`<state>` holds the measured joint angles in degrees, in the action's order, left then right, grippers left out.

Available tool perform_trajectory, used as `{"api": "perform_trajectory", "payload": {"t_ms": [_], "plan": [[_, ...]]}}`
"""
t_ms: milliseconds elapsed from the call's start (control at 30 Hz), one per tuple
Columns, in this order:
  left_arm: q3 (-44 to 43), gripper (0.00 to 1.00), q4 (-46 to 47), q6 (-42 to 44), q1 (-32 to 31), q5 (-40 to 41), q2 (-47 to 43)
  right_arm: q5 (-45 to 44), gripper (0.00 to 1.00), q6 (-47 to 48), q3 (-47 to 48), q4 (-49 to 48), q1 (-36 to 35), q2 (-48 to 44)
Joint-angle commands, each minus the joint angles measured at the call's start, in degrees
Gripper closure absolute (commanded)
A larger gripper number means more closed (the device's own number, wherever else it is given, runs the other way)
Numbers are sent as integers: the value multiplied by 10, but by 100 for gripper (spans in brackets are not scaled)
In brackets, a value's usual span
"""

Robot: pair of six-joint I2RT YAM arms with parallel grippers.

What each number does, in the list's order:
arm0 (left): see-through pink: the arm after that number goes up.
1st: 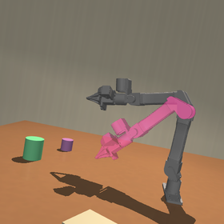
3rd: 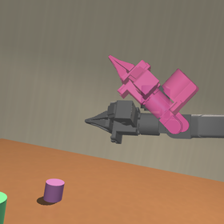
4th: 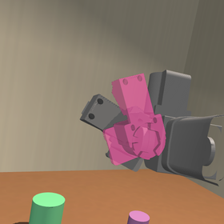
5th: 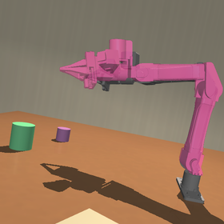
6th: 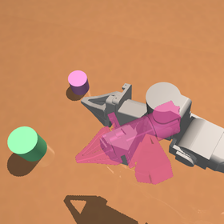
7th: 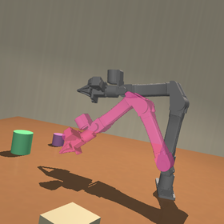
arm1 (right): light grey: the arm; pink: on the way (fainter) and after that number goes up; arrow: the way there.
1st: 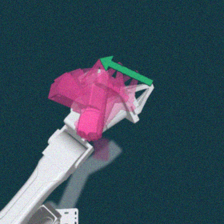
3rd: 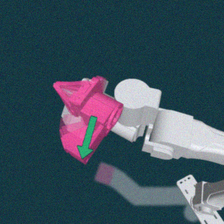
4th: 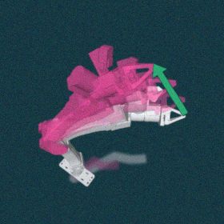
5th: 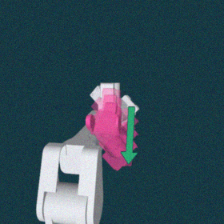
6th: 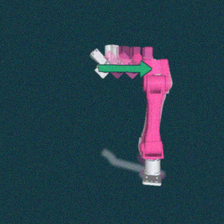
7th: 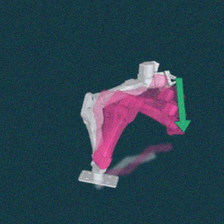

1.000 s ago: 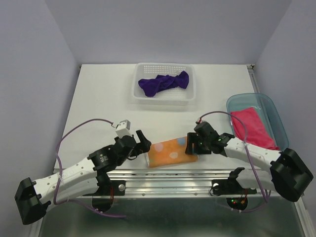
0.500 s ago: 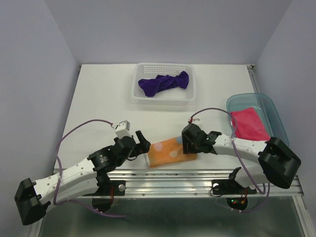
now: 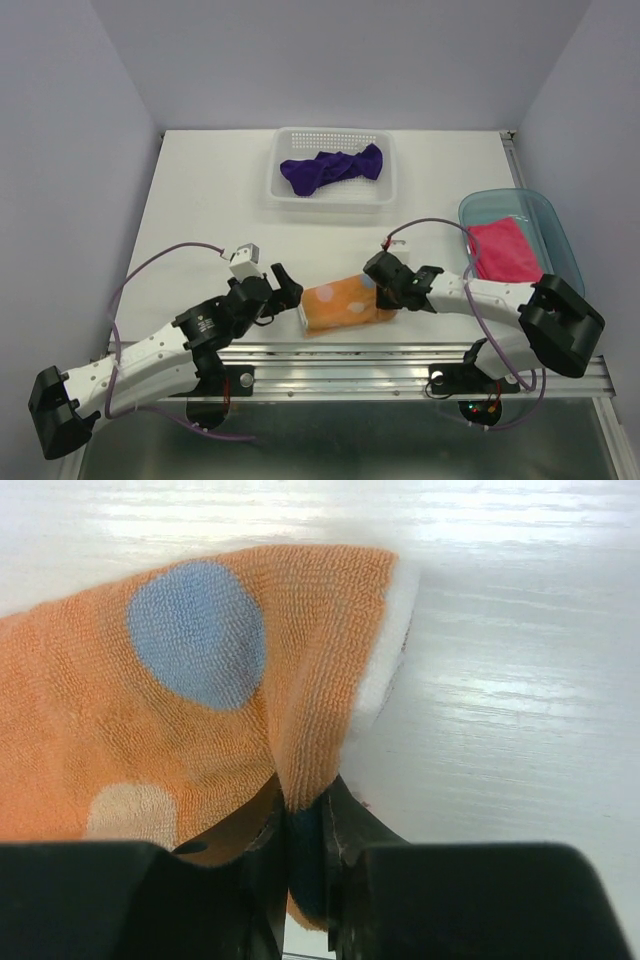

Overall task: Fold and stack the towels
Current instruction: Neatly place the folded towel into the bin

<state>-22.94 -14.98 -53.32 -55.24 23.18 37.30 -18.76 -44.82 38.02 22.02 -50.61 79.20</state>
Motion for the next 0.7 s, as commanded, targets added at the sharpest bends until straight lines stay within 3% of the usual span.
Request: {"api": "perform_trajectory", "payload": {"t_ms": [0, 233, 667], "plan": [[1, 1, 17, 15, 5, 23, 1, -130, 99, -2, 39, 105, 1, 8], [-24, 1, 38, 39, 15, 27, 44, -312, 99, -20, 128, 164, 21, 17], [-84, 1, 77, 71, 42, 23, 109, -414, 99, 72, 213, 160, 161, -27]]}}
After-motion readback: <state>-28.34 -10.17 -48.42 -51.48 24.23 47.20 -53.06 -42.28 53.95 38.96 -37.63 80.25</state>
